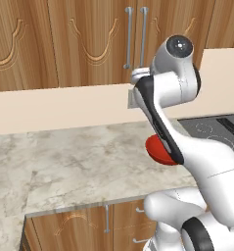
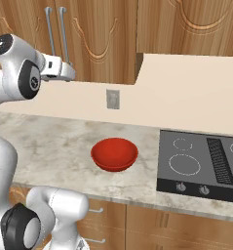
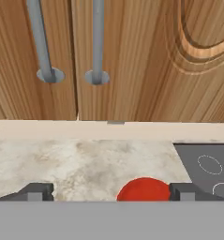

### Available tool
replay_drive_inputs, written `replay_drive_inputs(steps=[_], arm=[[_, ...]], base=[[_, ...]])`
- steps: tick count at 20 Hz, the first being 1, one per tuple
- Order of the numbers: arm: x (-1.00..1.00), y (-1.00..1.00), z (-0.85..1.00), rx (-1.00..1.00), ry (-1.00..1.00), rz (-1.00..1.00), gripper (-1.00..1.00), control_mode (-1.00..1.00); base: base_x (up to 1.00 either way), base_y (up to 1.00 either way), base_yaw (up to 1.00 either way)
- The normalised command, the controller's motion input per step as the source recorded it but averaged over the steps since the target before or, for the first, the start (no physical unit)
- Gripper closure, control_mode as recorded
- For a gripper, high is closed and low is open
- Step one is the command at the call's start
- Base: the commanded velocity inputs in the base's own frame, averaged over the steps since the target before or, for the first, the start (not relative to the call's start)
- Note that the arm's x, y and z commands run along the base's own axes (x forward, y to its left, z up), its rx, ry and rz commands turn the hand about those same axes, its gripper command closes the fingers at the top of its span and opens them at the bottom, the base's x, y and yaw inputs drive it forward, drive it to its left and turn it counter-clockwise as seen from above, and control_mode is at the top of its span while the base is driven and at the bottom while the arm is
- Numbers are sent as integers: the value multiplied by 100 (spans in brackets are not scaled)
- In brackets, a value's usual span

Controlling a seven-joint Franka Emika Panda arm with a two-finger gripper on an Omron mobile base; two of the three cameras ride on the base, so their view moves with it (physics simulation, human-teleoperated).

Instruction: Open the cabinet and setup a tea strainer by placing it in the bowl upright.

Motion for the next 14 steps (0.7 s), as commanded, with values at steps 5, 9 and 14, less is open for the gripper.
replay_drive_inputs(steps=[5, 9, 14], arm=[[6, 0, 96, 10, -14, -1, -100, -100], [10, 0, 33, 10, -3, 5, -100, -100], [45, 0, 0, 0, 1, 5, -100, -100]], base=[[0, 0, 0], [0, 0, 0], [0, 0, 0]])
